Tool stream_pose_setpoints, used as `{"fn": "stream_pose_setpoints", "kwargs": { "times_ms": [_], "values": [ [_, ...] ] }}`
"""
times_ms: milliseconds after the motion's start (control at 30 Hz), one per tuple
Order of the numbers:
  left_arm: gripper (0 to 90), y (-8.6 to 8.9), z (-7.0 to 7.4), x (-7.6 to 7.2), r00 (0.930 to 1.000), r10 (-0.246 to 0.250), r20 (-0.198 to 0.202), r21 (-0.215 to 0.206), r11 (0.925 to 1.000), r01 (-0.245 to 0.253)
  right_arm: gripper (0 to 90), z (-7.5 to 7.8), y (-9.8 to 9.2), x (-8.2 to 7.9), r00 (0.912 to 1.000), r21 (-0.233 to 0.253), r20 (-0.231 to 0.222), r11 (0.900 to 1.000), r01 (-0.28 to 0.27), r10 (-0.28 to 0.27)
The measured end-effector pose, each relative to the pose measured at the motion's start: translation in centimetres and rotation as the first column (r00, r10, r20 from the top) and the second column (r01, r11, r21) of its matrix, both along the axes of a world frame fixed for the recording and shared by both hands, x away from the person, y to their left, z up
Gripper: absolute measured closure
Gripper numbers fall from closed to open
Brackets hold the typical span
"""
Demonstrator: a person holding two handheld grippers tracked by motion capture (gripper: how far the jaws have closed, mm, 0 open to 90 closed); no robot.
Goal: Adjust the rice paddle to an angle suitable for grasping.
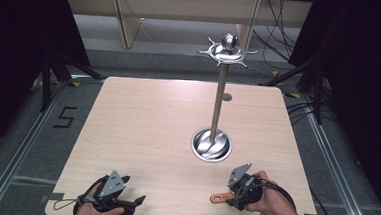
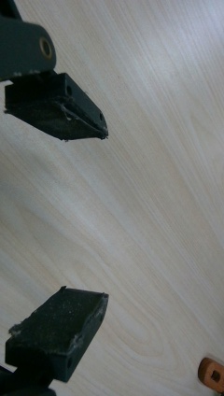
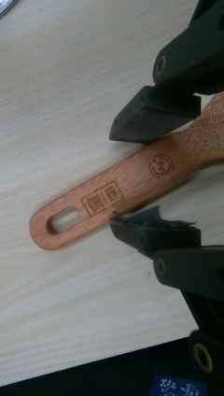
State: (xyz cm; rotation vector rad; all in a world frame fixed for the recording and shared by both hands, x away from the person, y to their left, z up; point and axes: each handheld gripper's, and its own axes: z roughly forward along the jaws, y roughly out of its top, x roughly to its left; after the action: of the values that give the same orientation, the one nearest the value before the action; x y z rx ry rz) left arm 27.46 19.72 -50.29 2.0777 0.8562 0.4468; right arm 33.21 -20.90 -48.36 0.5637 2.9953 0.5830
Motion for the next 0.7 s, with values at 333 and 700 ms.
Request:
{"fn": "stream_pose_setpoints", "kwargs": {
  "times_ms": [333,700],
  "values": [
    [16.2,-0.1,-0.1,0.0,0.9999,0.006,-0.009,-0.015,0.9999,-0.007,59.7,0.3,-0.4,1.6,0.9994,-0.018,-0.015,0.999,0.032,-0.032],
    [16.2,-0.1,-0.1,-0.2,0.9993,0.023,-0.028,-0.029,0.9993,-0.024,65.9,0.7,-0.1,3.2,0.9984,-0.131,-0.031,0.99,0.043,-0.047]
  ]
}}
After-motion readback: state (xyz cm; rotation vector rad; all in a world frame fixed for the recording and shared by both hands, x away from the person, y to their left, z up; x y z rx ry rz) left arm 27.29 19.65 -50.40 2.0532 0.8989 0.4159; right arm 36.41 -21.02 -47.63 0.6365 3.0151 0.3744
